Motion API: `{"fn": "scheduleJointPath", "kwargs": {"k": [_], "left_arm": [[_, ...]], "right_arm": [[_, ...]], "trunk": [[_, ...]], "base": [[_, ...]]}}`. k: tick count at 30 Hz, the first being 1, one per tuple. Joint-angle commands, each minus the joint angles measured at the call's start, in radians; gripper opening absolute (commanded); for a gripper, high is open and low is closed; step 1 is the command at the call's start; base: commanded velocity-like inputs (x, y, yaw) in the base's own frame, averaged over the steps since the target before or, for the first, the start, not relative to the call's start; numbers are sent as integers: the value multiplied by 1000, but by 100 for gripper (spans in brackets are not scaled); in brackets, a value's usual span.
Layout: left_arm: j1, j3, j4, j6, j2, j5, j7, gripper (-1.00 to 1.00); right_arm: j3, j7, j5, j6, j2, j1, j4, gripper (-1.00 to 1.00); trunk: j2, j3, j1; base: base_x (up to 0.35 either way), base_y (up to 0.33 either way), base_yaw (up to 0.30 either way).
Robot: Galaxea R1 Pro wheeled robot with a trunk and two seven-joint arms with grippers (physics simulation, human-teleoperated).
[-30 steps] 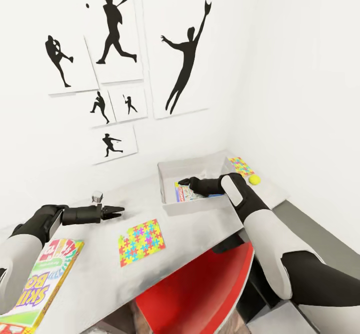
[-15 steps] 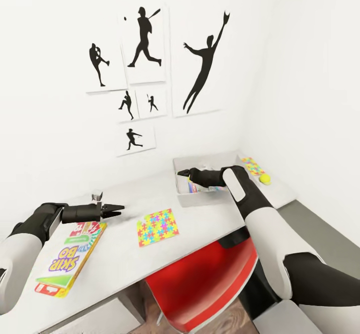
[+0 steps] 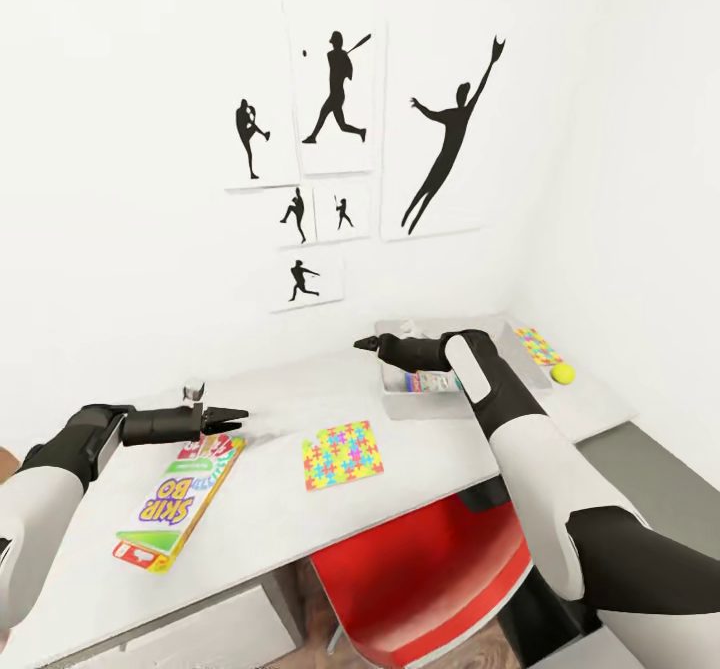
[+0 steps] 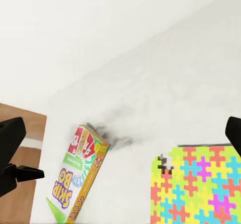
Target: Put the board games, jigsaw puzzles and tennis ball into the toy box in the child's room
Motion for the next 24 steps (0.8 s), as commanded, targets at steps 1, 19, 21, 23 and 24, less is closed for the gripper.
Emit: {"fn": "scheduleJointPath", "kwargs": {"k": [1,19,21,23,24], "left_arm": [[-1,6,0,11,-1,-11,-8,100],[-1,6,-1,11,0,-12,-7,100],[-1,6,-1,11,0,-12,-6,100],[-1,6,-1,11,1,-12,-6,100],[-1,6,-1,11,1,-12,-6,100]], "right_arm": [[0,7,8,3,0,-1,0,100],[24,5,8,1,1,-1,0,100],[24,5,8,1,1,-1,0,100],[24,5,8,1,1,-1,0,100],[24,5,8,0,1,-1,0,100]], "trunk": [[-2,-1,0],[-2,24,0],[-2,27,0],[-2,30,0],[-2,31,0]], "base": [[-104,78,198],[-50,42,195],[-1,1,176],[-1,1,171],[0,0,167]]}}
